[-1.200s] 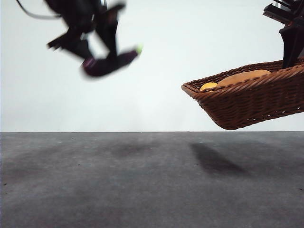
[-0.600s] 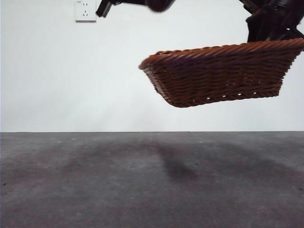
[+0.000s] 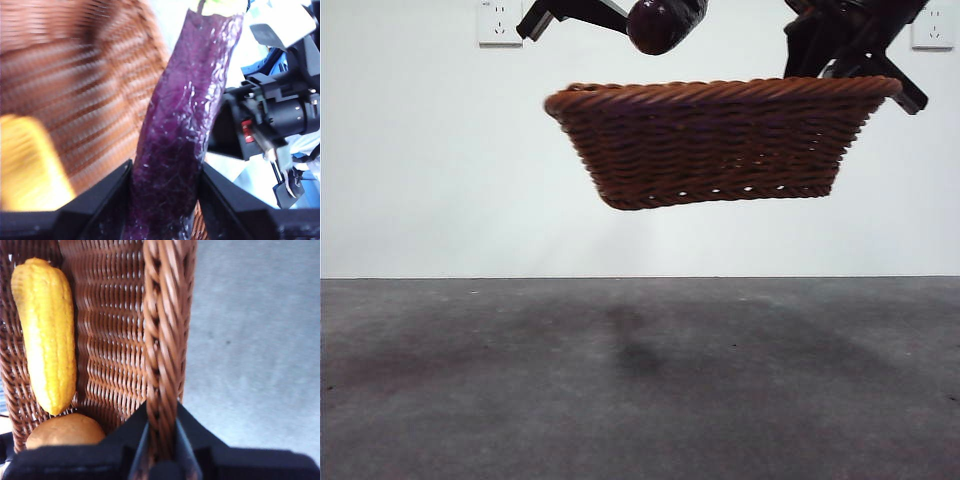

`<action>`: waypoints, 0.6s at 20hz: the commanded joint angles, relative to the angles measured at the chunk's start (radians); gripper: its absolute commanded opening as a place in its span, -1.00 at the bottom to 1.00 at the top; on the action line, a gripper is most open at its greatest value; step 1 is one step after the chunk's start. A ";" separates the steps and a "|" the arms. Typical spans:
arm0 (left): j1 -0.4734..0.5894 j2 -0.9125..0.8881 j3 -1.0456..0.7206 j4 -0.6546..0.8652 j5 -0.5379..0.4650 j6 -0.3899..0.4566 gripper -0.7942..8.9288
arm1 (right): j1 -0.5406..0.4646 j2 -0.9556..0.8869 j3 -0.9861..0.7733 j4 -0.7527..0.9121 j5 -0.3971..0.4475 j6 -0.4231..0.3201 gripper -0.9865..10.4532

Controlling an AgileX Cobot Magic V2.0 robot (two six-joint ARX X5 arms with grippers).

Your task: Help me put the vegetables on the table into the basket

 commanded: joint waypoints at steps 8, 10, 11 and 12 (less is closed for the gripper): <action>-0.005 0.011 -0.003 -0.056 -0.118 -0.019 -0.17 | 0.051 -0.003 -0.005 0.043 -0.022 0.036 -0.86; -0.005 0.011 -0.002 -0.033 -0.118 -0.026 0.18 | 0.051 -0.003 -0.005 0.043 -0.014 0.037 -0.86; -0.004 0.011 -0.003 -0.019 -0.117 -0.040 0.19 | 0.051 -0.003 -0.005 0.043 -0.002 0.037 -0.86; -0.002 0.005 -0.002 -0.003 -0.109 -0.037 0.19 | 0.050 -0.003 -0.005 0.038 0.031 0.036 -0.86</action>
